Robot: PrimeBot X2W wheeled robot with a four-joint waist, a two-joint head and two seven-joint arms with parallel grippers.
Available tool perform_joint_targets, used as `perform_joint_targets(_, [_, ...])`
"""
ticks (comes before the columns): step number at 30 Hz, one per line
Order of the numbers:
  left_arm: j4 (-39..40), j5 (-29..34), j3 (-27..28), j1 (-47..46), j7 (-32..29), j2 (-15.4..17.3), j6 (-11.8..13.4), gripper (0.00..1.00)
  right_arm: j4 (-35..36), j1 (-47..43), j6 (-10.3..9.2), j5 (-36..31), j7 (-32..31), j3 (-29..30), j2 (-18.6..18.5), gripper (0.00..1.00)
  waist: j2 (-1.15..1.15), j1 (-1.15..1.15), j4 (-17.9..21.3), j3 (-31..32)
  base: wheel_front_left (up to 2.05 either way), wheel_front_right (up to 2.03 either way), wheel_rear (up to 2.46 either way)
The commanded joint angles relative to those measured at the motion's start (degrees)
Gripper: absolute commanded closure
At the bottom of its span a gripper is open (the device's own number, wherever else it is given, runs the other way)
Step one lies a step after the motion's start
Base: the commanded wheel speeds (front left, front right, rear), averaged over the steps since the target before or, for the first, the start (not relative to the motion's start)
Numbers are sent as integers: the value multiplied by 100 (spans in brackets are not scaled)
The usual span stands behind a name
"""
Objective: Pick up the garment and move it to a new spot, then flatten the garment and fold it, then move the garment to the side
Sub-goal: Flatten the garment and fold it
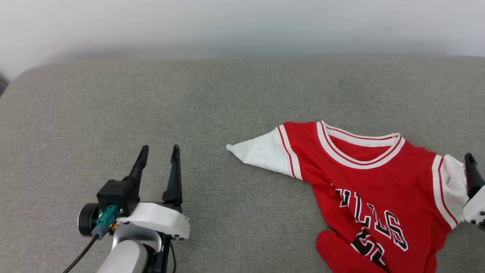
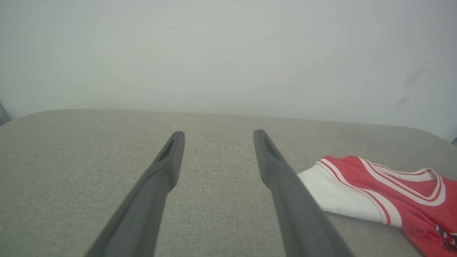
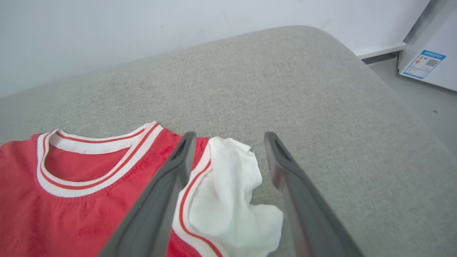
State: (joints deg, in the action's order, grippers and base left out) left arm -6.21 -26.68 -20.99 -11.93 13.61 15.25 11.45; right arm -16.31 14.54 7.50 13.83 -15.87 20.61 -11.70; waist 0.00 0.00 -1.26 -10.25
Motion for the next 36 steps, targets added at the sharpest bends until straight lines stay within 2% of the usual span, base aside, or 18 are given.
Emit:
perform_joint_targets(1, [17,-23,25,102,-14,21,36,0,93,-135,-2,-91,250,-84,43,0,0,0,33,198,0,0,0])
perform_joint_targets(4, [54,-52,38,225,-66,80,88,0,350,-243,-2,-155,696,-342,85,0,0,0,45,369,0,0,0])
perform_joint_targets(9, [94,-84,41,380,-150,150,130,0,839,-608,-2,-209,1102,-824,207,0,0,0,48,606,0,0,0])
perform_joint_targets(18, [133,-158,124,599,-254,254,272,0,1724,-1385,-2,-313,1142,-1435,528,0,0,0,191,835,0,0,0])
perform_joint_targets(23, [146,-217,107,452,-459,318,219,0,2151,-1643,-2,-271,1008,-1643,608,0,0,0,401,769,0,0,0])
perform_joint_targets(28, [-39,-299,-102,-179,-1001,363,-100,0,2448,-1630,-2,-218,936,-1772,642,0,0,0,624,537,0,0,0])
perform_joint_targets(32, [-404,-317,-405,-898,-1741,393,-437,0,2582,-1481,-2,-184,943,-1852,678,0,0,0,822,274,0,0,0])
perform_joint_targets(33, [-742,-377,-637,-1352,-2435,455,-705,0,2610,-1389,-2,-170,954,-1929,695,0,0,0,974,73,0,0,0])
perform_joint_targets(36, [-1115,-518,-800,-1665,-3161,527,-941,0,2562,-1288,-2,-143,956,-2043,688,0,0,0,1125,-142,0,0,0])
